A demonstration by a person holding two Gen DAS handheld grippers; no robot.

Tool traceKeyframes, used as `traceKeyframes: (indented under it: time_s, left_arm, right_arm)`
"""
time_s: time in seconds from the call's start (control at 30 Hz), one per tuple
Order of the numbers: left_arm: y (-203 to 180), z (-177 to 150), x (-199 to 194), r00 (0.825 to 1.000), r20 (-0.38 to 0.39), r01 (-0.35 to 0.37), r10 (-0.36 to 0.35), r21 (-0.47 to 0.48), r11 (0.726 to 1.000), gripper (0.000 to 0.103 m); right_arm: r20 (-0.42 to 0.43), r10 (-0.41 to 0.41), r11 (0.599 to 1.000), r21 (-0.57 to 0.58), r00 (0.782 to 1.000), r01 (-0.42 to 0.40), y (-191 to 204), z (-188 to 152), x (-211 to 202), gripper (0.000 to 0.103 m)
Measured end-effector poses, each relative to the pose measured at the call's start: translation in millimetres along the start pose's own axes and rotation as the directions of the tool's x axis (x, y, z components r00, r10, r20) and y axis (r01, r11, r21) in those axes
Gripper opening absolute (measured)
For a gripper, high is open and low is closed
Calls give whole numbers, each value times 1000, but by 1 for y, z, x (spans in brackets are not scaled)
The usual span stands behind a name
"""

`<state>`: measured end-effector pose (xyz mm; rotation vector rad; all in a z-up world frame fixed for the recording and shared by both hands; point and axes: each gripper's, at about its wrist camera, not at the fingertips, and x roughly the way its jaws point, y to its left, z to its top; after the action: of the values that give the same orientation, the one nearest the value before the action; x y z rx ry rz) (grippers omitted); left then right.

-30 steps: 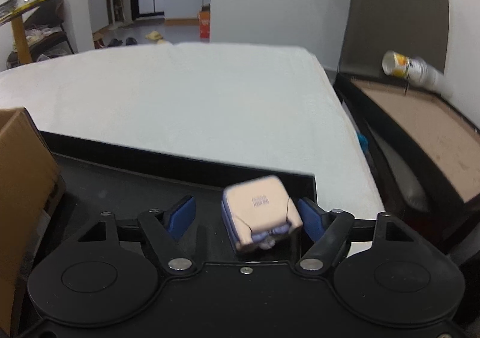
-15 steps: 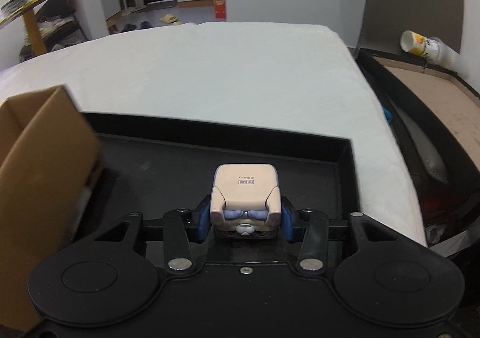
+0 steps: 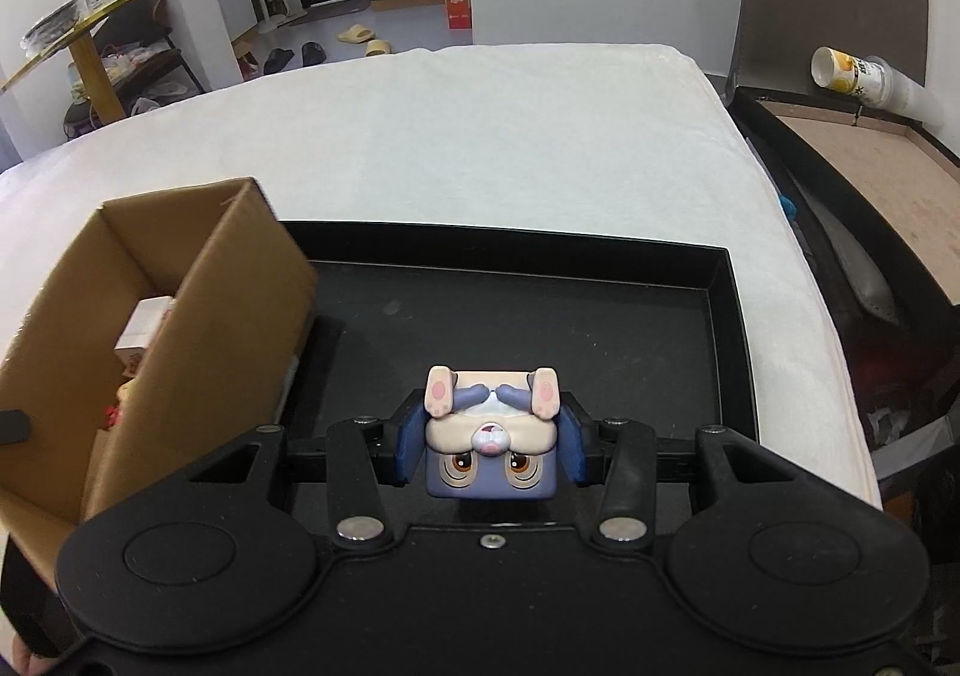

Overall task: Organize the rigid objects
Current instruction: 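Lift the bunny cube with the right gripper and carry it over the box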

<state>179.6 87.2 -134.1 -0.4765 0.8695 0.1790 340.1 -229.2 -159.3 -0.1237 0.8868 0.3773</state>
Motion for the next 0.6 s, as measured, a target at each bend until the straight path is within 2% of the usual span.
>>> traceKeyframes:
  time_s: [0.3, 0.6]
  left_arm:
    - [3, 0, 1, 1000, -8, 6, -6, -14, 1000, 14]
    - [9, 2, 3, 1000, -12, 28, -28, -44, 999, 14]
  right_arm:
    - [21, 12, 1000, -4, 1000, -12, 18, 9, -33, 43]
    - [72, 36, 998, -51, 997, -32, 55, 29, -61, 43]
